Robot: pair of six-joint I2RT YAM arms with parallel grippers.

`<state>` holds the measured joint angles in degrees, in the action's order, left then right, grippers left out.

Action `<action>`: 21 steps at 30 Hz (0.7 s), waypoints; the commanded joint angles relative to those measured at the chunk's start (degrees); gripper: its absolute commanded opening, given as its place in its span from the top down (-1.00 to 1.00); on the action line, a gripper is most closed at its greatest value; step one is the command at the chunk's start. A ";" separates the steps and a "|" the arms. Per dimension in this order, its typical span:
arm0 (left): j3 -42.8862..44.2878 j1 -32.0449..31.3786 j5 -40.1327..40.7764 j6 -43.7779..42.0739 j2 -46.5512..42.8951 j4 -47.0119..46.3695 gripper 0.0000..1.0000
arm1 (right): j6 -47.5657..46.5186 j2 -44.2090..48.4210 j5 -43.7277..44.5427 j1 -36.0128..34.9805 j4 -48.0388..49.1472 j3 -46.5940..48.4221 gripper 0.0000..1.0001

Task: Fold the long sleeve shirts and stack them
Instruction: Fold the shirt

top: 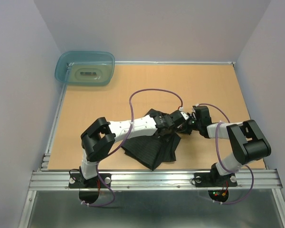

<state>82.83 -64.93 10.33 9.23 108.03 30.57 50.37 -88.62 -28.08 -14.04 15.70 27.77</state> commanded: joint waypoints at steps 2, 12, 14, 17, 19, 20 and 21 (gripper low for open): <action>1.37 -1.34 0.13 -2.29 -1.07 0.72 1.00 | -1.59 -0.85 1.44 -0.28 2.23 2.73 0.99; 1.73 -1.34 2.68 -3.26 -2.56 1.34 1.00 | -1.50 -0.59 2.76 -0.28 1.35 2.73 0.99; 0.76 -1.34 1.98 -3.61 -2.12 1.16 1.00 | -1.59 -0.33 3.11 -0.28 1.17 2.73 0.99; -0.82 -1.34 -0.12 -3.78 -2.12 0.11 0.91 | -1.94 0.81 4.08 -0.28 0.47 2.47 0.98; -1.61 -1.34 -1.80 -3.96 -3.61 -1.29 0.84 | -2.20 1.69 4.95 -0.20 0.12 2.38 0.92; -2.57 -1.34 -2.50 -4.40 -4.40 -2.08 0.82 | -2.47 2.22 5.31 -0.28 -0.49 2.46 0.92; -3.19 -1.26 -3.38 -4.84 -5.27 -2.87 0.77 | -2.64 2.40 5.75 -0.28 -0.67 2.64 0.92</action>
<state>81.89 -65.91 10.46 6.26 107.77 29.65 49.60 -88.47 -26.09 -14.06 15.40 28.14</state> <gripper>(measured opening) 0.105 0.040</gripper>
